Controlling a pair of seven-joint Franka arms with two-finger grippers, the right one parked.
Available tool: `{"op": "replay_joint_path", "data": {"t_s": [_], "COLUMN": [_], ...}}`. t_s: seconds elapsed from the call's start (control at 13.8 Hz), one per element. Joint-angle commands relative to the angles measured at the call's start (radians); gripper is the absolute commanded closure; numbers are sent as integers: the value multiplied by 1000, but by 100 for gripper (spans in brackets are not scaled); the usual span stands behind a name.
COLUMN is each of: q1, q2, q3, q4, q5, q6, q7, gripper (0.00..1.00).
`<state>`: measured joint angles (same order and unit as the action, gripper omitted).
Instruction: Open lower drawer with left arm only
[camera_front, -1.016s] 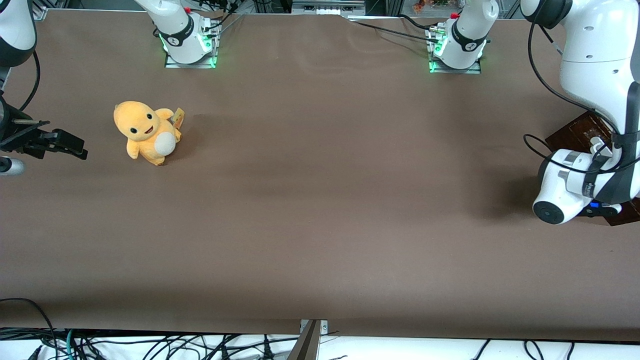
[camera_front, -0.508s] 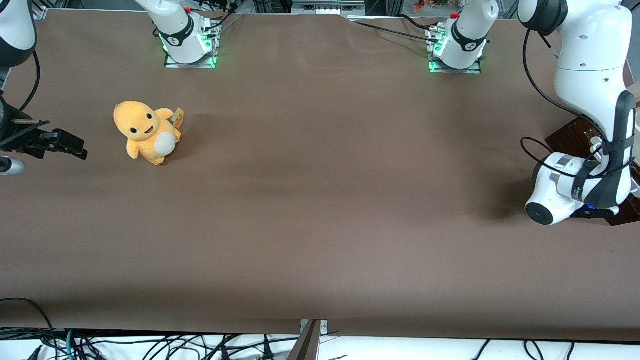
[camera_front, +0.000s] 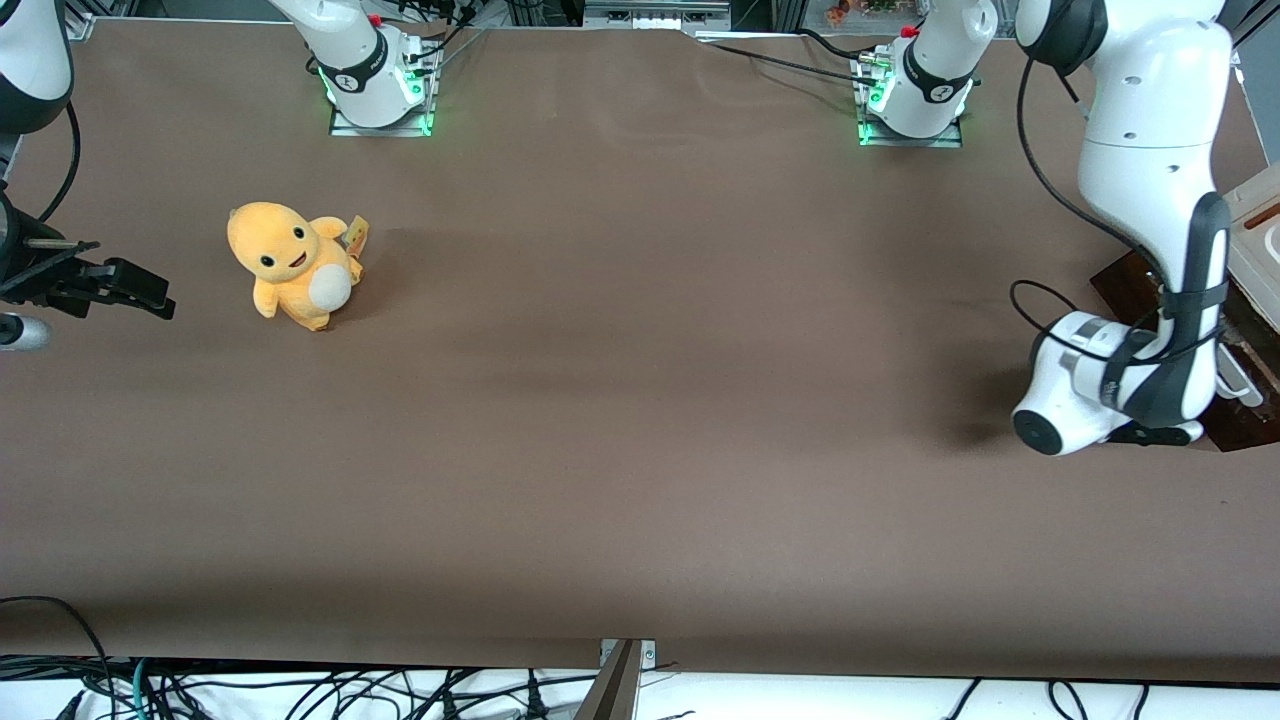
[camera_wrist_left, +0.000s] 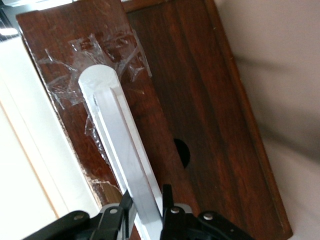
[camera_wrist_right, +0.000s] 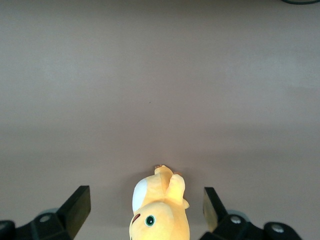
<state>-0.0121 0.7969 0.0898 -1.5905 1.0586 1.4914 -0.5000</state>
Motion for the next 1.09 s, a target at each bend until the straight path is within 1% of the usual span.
{"op": "replay_joint_path", "data": {"t_s": [0.0, 0.15, 0.73, 0.8, 0.87, 0.94, 1.02], "q1": [-45, -67, -92, -92, -92, -92, -92], "q2": [36, 36, 34, 36, 36, 36, 36], "q3": [-2, -2, -4, -4, -4, -4, -4], "q4": [47, 49, 56, 75, 78, 78, 80], "q5": [-6, -35, -74, -77, -75, -78, -86], "q6": [-34, -34, -36, -36, -36, -36, -36], "q7": [61, 63, 63, 63, 64, 66, 64], "gripper": [82, 82, 81, 78, 67, 43, 0]}}
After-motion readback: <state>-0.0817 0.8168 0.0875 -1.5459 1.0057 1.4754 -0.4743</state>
